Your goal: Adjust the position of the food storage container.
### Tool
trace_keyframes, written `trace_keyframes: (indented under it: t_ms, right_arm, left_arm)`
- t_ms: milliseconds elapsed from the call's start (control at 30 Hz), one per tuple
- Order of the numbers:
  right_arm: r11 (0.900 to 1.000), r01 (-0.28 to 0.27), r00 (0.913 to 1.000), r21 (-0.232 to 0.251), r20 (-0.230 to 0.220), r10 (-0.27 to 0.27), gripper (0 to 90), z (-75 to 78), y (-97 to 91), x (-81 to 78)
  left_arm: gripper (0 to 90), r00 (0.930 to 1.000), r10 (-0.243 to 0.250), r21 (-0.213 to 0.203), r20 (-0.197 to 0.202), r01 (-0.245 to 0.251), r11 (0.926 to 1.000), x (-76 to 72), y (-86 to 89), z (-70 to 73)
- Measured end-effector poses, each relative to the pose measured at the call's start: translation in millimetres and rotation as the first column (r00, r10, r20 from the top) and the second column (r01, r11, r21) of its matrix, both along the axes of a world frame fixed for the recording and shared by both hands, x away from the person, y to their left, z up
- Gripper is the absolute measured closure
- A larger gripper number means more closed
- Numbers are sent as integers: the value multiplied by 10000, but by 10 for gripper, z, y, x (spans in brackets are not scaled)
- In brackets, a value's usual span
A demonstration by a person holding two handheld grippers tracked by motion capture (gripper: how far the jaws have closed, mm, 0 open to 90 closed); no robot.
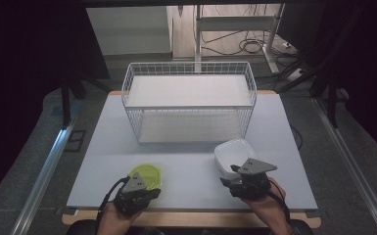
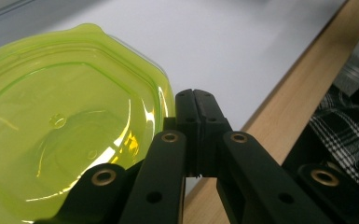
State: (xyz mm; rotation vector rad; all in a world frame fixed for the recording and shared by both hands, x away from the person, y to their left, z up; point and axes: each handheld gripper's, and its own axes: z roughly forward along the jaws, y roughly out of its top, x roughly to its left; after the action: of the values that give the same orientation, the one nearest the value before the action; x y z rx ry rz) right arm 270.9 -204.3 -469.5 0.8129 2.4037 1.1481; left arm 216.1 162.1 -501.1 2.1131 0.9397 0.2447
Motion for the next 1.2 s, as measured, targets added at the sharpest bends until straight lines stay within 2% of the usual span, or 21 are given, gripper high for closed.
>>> trace_keyframes:
  t_ms: [100,167,333,433,500,667,867,1033,1100,1167,1200]
  right_arm:
    - [10000,-6,10000,-28,-1,6,424,0,2,-1]
    - [10000,-5,10000,-54,-1,5,424,-4,3,-1]
    - [10000,-13,10000,-58,25,13,424,-5,1,3]
    - [10000,17,10000,-34,-31,-17,424,-10,3,3]
    - [10000,2,10000,-44,-58,-2,424,-13,4,5]
    - [10000,-40,9999,-88,-121,39,424,-20,5,11]
    - [9999,-72,9998,-81,-209,70,423,-36,11,20]
    - [9999,-83,9995,-71,-290,80,423,-45,15,25]
    - [10000,-73,9995,-32,-312,72,441,-44,9,31]
    - [10000,-70,9995,-24,-312,69,459,-41,1,34]
    - [10000,-23,9995,44,-320,25,502,-28,-24,42]
  left_arm:
    - [900,9997,246,68,52,-247,9997,34,63,-3]
    - [900,9991,432,-108,5,-432,9990,80,143,-15]
    - [900,9967,808,1,73,-808,9967,150,266,-18]
    - [900,9970,771,-28,29,-771,9970,189,336,-20]
    - [900,9958,913,-11,14,-913,9958,224,405,-21]
    - [900,9898,1426,99,-1,-1426,9897,318,595,-23]
    - [900,9842,1768,97,-19,-1768,9842,422,765,-35]
    - [892,9831,1830,70,-6,-1829,9831,426,765,-33]
    - [868,9865,1624,-207,185,-1620,9866,406,698,-5]
    - [840,9878,1535,-272,259,-1528,9879,399,666,6]
    - [828,9901,1354,-437,369,-1338,9900,388,590,15]
